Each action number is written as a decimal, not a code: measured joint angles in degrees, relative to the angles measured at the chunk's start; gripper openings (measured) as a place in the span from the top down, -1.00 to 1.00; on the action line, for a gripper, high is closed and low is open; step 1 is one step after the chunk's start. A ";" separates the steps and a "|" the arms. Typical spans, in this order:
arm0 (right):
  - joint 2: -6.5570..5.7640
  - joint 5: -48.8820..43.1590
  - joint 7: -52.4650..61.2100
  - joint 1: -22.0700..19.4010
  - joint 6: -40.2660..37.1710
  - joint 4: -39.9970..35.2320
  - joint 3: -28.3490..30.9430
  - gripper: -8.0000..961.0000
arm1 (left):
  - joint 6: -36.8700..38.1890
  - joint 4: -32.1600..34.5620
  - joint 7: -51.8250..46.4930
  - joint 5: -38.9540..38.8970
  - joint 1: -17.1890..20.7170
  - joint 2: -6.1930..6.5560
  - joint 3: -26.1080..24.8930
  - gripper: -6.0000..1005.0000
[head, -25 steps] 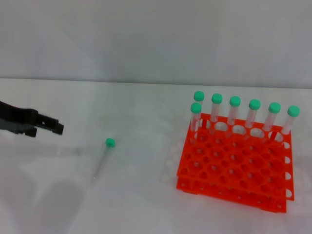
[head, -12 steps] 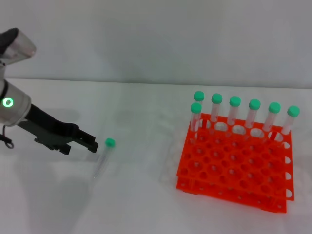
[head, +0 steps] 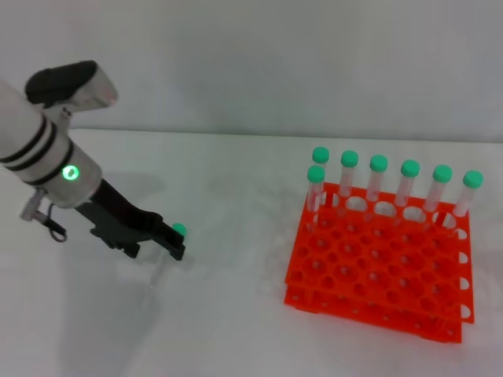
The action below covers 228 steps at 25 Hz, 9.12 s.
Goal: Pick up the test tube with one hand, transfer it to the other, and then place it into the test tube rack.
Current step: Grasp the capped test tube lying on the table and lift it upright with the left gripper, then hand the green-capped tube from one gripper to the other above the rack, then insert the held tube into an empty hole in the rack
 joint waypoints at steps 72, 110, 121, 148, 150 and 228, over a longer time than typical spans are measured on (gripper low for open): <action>0.00 -0.38 0.44 0.42 -2.72 -0.94 0.52 -0.73 | -6.41 2.09 4.14 -3.58 1.17 -1.37 -0.09 0.61; 0.13 -56.36 50.75 13.05 4.37 -25.62 -6.46 -0.73 | 12.04 6.93 89.95 -61.92 24.84 -7.46 -0.09 0.57; 0.82 -52.50 50.38 13.43 5.00 -25.30 -9.59 -0.73 | 11.63 12.62 93.63 -59.72 24.17 -7.46 -0.10 0.56; 0.89 -52.09 49.04 13.86 7.58 -25.52 -12.45 0.35 | 8.72 15.76 94.20 -57.92 23.64 -7.55 -0.18 0.53; 0.88 -52.09 48.95 13.89 8.47 -25.64 -12.96 0.37 | 8.72 15.76 94.20 -57.92 23.62 -7.55 -0.18 0.53; 1.06 -30.29 30.33 16.11 27.45 -19.03 -24.89 0.58 | 8.75 15.05 98.77 -87.49 45.69 -7.45 -0.31 -0.76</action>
